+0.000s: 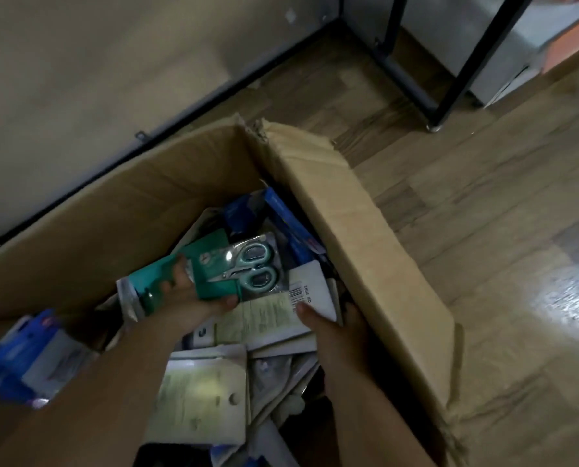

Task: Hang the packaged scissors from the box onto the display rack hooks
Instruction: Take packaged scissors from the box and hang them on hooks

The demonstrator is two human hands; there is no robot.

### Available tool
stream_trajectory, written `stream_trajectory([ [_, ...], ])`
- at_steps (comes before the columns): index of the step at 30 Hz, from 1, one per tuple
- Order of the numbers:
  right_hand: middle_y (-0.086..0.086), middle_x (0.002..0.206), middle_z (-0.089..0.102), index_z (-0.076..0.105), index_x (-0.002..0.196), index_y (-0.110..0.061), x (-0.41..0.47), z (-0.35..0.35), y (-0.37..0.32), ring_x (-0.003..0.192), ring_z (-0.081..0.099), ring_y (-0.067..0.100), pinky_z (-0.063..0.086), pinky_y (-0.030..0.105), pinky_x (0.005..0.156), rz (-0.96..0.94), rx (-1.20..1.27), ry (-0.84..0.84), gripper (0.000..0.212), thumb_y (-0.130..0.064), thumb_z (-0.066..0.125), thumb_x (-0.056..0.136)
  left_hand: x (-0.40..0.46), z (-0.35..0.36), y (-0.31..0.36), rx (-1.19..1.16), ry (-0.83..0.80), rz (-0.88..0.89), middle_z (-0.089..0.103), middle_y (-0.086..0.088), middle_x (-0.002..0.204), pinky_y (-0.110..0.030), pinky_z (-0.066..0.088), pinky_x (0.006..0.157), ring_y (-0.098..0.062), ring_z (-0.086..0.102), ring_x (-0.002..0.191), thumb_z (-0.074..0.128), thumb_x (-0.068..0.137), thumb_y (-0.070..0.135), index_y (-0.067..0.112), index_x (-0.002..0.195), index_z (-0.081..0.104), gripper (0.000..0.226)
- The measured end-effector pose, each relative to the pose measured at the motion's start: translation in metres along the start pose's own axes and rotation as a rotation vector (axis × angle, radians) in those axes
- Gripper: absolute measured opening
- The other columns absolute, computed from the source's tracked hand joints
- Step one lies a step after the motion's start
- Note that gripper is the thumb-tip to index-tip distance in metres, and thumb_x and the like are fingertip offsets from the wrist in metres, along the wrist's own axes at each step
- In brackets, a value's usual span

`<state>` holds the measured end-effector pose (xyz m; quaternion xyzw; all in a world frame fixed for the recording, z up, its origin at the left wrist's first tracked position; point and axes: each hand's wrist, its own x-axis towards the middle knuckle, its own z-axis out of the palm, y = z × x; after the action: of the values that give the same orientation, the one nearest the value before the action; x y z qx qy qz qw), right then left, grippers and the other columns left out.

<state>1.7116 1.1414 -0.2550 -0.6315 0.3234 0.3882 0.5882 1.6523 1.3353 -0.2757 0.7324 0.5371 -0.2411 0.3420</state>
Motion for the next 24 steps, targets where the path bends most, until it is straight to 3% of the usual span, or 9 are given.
stream_trajectory([
  [4,0.002,0.133,0.055,0.047,0.136,-0.021,-0.006,0.005,0.009,0.116,0.056,0.028,0.046,0.046,0.096,-0.156,-0.169,0.061,0.072,-0.029,0.08,0.072,0.004,0.0,-0.009,-0.119,-0.02,0.033,0.001,-0.015,0.154,-0.045,0.028,0.107,-0.035,0.018,0.138,0.076,0.077,0.024,0.029,0.15,-0.004,0.109],
  [7,0.004,0.128,0.058,0.043,0.137,-0.021,-0.007,0.007,0.012,0.108,0.059,0.028,0.049,0.045,0.091,-0.121,-0.263,0.054,0.076,-0.029,0.081,0.072,0.019,0.007,-0.025,-0.224,-0.039,0.099,0.0,-0.013,0.154,-0.045,0.029,0.109,-0.033,0.019,0.138,0.076,0.077,0.025,0.034,0.149,-0.008,0.111],
  [11,0.007,0.123,0.06,0.039,0.137,-0.022,-0.016,0.009,0.003,0.087,0.062,0.018,0.049,0.029,0.063,-0.024,-0.262,-0.079,0.072,-0.018,0.077,0.076,0.029,0.007,-0.031,-0.254,-0.085,0.159,0.004,-0.013,0.151,-0.048,0.031,0.109,-0.036,0.024,0.136,0.078,0.074,0.034,0.038,0.147,-0.013,0.117],
  [13,0.006,0.114,0.064,0.046,0.129,-0.022,-0.014,0.009,0.001,0.088,0.064,0.02,0.051,0.03,0.062,-0.034,-0.236,-0.076,0.062,-0.012,0.076,0.076,0.03,0.009,-0.029,-0.263,-0.074,0.173,0.005,-0.013,0.15,-0.052,0.031,0.109,-0.038,0.025,0.135,0.079,0.072,0.036,0.038,0.147,-0.012,0.118],
  [16,0.001,0.094,0.068,0.057,0.1,-0.026,-0.007,0.011,0.002,0.079,0.066,0.018,0.051,0.028,0.055,-0.049,-0.203,-0.081,0.037,-0.006,0.076,0.075,0.031,0.011,-0.029,-0.26,-0.066,0.182,0.004,-0.011,0.15,-0.052,0.03,0.11,-0.039,0.023,0.136,0.079,0.072,0.039,0.038,0.147,-0.012,0.118],
  [18,0.002,0.096,0.069,0.057,0.098,-0.029,-0.007,0.01,0.002,0.081,0.067,0.02,0.051,0.03,0.057,-0.043,-0.185,-0.077,0.038,-0.006,0.075,0.074,0.03,0.01,-0.029,-0.272,-0.065,0.188,0.004,-0.012,0.15,-0.052,0.029,0.11,-0.039,0.022,0.137,0.079,0.071,0.039,0.04,0.147,-0.013,0.119],
  [20,0.004,0.1,0.07,0.057,0.108,-0.027,-0.008,0.008,0.002,0.085,0.068,0.023,0.052,0.034,0.062,-0.023,-0.178,-0.092,0.043,-0.007,0.074,0.074,0.029,0.01,-0.028,-0.277,-0.069,0.185,0.005,-0.013,0.15,-0.052,0.03,0.11,-0.039,0.023,0.136,0.079,0.071,0.039,0.042,0.146,-0.014,0.119],
  [24,0.01,0.112,0.069,0.048,0.132,-0.028,-0.009,-0.003,-0.003,0.1,0.066,0.031,0.054,0.044,0.076,0.024,-0.147,-0.348,0.074,-0.005,0.068,0.065,0.029,0.012,-0.028,-0.296,-0.051,0.181,0.008,-0.015,0.149,-0.051,0.029,0.111,-0.04,0.025,0.135,0.079,0.071,0.04,0.042,0.146,-0.012,0.118],
])
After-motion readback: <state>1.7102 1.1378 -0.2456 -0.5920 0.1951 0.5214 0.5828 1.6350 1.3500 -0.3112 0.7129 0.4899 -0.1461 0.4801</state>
